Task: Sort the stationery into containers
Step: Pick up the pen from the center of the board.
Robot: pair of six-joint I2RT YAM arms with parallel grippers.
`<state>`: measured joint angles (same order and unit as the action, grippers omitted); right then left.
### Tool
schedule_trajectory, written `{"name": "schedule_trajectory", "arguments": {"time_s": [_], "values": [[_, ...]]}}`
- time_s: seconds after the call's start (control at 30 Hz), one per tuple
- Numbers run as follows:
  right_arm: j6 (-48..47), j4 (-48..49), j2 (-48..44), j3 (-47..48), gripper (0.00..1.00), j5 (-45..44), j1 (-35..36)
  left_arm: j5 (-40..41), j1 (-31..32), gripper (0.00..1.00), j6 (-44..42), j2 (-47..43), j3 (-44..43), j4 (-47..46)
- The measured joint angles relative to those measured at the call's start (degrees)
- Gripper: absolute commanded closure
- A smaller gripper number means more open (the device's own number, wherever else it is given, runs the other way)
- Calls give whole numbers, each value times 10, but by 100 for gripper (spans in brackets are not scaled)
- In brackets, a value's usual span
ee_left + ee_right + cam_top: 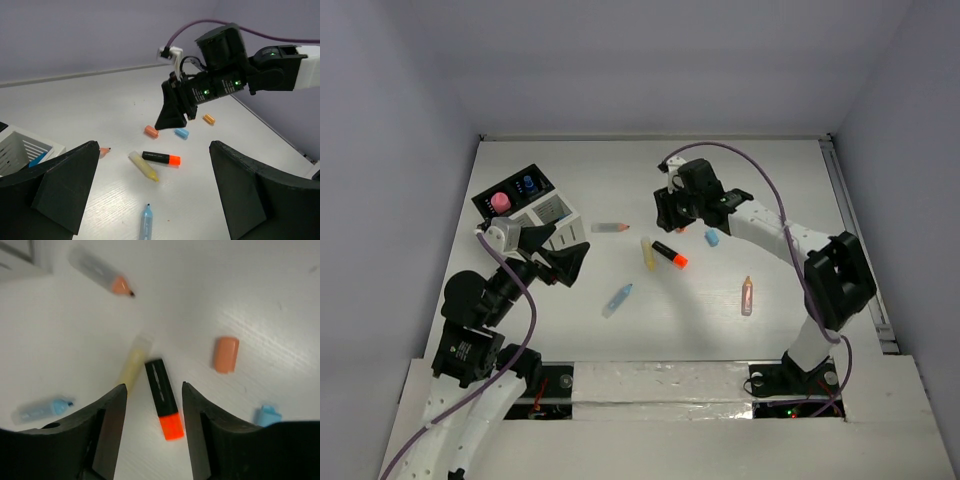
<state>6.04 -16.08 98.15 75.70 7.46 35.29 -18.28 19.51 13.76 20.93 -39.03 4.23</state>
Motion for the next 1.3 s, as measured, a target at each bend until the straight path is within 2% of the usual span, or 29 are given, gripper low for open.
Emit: {"name": "schedule_trajectory", "arguments": {"time_s": [0.13, 0.33, 0.57, 0.87, 1.03, 1.1, 1.17, 1.2, 1.3], "values": [[-44, -91, 45, 27, 39, -1, -5, 1, 0, 8, 0, -2, 0, 0], [-83, -162, 114, 68, 34, 0, -4, 3, 0, 7, 0, -2, 0, 1], [-92, -176, 148, 78, 34, 8, -3, 3, 0, 7, 0, -2, 0, 1], [-91, -170, 189, 97, 39, -16, 12, 3, 0, 7, 0, -2, 0, 1], [-89, -165, 197, 103, 51, -50, 26, 3, 0, 7, 0, -2, 0, 1], [-88, -165, 198, 104, 62, -67, 27, 3, 0, 7, 0, -2, 0, 1], [-84, -164, 198, 103, 66, -79, 27, 3, 0, 7, 0, -2, 0, 1], [-83, -163, 198, 103, 72, -82, 27, 3, 0, 7, 0, -2, 0, 1], [-79, -157, 192, 96, 76, -90, 27, 3, 0, 7, 0, -2, 0, 1]]}}
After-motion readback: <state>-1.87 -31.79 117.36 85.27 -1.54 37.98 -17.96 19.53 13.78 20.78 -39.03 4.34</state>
